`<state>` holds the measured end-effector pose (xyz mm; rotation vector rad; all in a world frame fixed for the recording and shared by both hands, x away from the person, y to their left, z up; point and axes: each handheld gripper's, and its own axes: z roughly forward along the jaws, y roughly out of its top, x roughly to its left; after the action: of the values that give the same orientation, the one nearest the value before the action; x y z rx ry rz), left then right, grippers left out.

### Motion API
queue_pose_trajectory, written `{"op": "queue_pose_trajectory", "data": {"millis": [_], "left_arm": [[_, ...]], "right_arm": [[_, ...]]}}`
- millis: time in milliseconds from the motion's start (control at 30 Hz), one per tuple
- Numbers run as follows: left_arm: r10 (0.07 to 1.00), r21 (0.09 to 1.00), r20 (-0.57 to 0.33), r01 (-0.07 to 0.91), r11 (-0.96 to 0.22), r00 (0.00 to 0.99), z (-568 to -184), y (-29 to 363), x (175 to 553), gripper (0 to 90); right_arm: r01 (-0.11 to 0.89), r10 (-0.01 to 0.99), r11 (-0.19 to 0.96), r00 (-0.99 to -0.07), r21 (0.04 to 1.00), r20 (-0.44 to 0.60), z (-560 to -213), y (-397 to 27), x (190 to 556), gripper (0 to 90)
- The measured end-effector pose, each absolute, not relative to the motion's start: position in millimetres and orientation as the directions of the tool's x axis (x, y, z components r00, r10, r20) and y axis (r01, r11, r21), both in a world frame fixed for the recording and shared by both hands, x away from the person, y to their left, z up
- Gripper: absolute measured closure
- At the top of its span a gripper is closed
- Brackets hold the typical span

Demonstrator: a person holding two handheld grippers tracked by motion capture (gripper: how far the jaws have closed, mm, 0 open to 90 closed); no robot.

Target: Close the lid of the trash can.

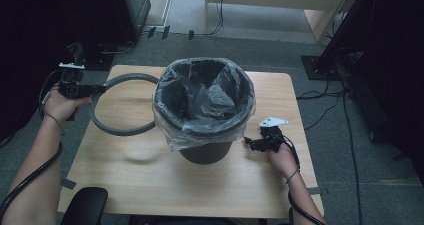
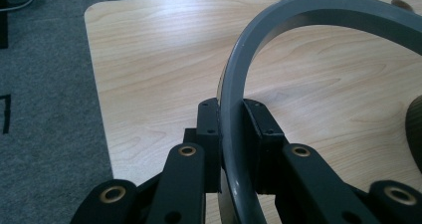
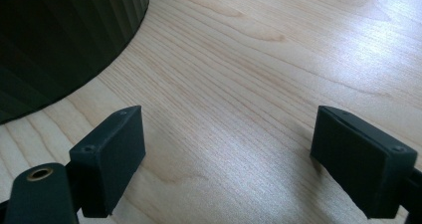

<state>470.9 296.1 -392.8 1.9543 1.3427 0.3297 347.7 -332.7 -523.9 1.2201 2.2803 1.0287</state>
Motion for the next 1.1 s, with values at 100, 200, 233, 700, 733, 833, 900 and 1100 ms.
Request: {"op": "queue_pose_trajectory", "data": {"millis": [100, 200, 233, 700, 733, 833, 900, 1100], "left_arm": [[0.883, 0.689, -0.188, 0.699, -0.195, 0.431, -389.7, 295.6, 470.8, 78.7], [0.881, 0.688, -0.183, 0.697, -0.202, 0.436, -385.6, 294.7, 470.4, 78.7], [0.881, 0.688, -0.182, 0.696, -0.204, 0.437, -384.2, 294.5, 470.4, 78.7], [0.879, 0.682, -0.183, 0.700, -0.209, 0.441, -363.3, 295.3, 471.3, 78.7], [0.878, 0.681, -0.183, 0.701, -0.212, 0.443, -361.6, 295.7, 471.5, 78.7], [0.880, 0.679, -0.185, 0.704, -0.208, 0.438, -356.6, 296.2, 471.8, 78.7], [0.880, 0.680, -0.183, 0.703, -0.208, 0.437, -353.2, 296.3, 471.8, 78.7], [0.885, 0.679, -0.179, 0.705, -0.206, 0.430, -343.3, 298.2, 471.9, 78.7]], "right_arm": [[0.565, 0.824, 0.365, -0.566, 0.740, 0.026, -523.8, -332.8, 347.7, 13.1], [0.566, 0.825, 0.365, -0.565, 0.740, 0.026, -523.8, -332.7, 347.6, 13.1], [0.566, 0.825, 0.365, -0.565, 0.740, 0.026, -523.8, -332.7, 347.6, 13.1], [0.567, 0.824, 0.365, -0.566, 0.738, 0.027, -523.7, -332.5, 346.9, 13.1], [0.566, 0.823, 0.366, -0.567, 0.738, 0.026, -523.7, -332.6, 347.0, 13.1], [0.568, 0.824, 0.366, -0.566, 0.738, 0.027, -523.6, -332.6, 346.9, 13.1], [0.567, 0.824, 0.366, -0.567, 0.738, 0.026, -523.6, -332.6, 347.0, 13.1], [0.567, 0.823, 0.366, -0.567, 0.738, 0.028, -523.7, -332.4, 346.7, 13.1]]}}
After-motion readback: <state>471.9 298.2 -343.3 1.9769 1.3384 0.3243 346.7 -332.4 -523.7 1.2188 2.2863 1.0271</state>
